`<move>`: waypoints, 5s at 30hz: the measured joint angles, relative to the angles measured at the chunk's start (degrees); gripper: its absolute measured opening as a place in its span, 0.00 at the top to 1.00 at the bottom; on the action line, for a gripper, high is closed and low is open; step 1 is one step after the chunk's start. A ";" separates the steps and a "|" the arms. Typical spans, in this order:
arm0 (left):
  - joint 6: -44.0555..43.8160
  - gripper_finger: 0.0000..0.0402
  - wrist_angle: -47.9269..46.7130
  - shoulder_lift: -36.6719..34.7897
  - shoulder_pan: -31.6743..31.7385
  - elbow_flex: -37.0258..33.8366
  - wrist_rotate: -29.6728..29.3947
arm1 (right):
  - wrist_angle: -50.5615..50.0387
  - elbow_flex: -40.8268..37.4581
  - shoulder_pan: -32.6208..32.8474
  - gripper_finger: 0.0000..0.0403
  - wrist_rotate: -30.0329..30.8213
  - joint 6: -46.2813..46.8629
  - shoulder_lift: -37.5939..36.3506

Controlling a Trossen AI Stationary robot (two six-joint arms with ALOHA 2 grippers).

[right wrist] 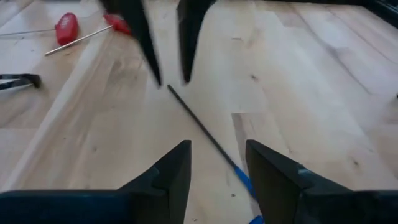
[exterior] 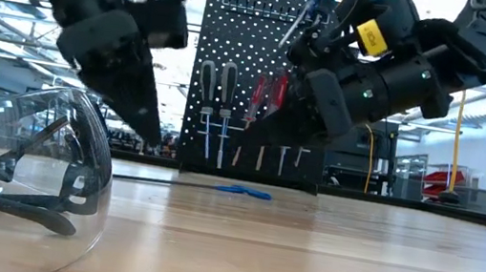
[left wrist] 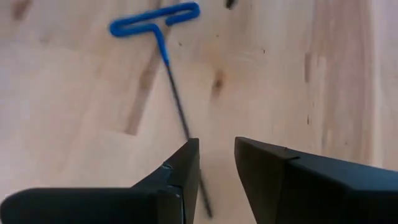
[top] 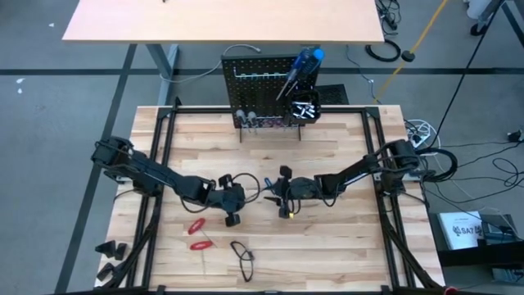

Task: Hang tools onto peg board
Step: Hang the pick tool on the pegboard

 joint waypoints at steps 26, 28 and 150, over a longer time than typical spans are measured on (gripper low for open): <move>2.05 0.99 6.93 10.81 -0.35 0.36 -6.11 | -5.91 -0.04 -2.76 0.65 -4.55 7.18 -0.05; 2.73 1.00 6.30 8.86 -0.39 0.28 -5.81 | -6.98 -0.06 -2.68 0.65 -4.71 7.58 -1.07; 12.18 0.55 -3.93 2.33 3.89 4.32 13.04 | -49.51 35.08 1.71 1.00 -5.30 -1.12 13.40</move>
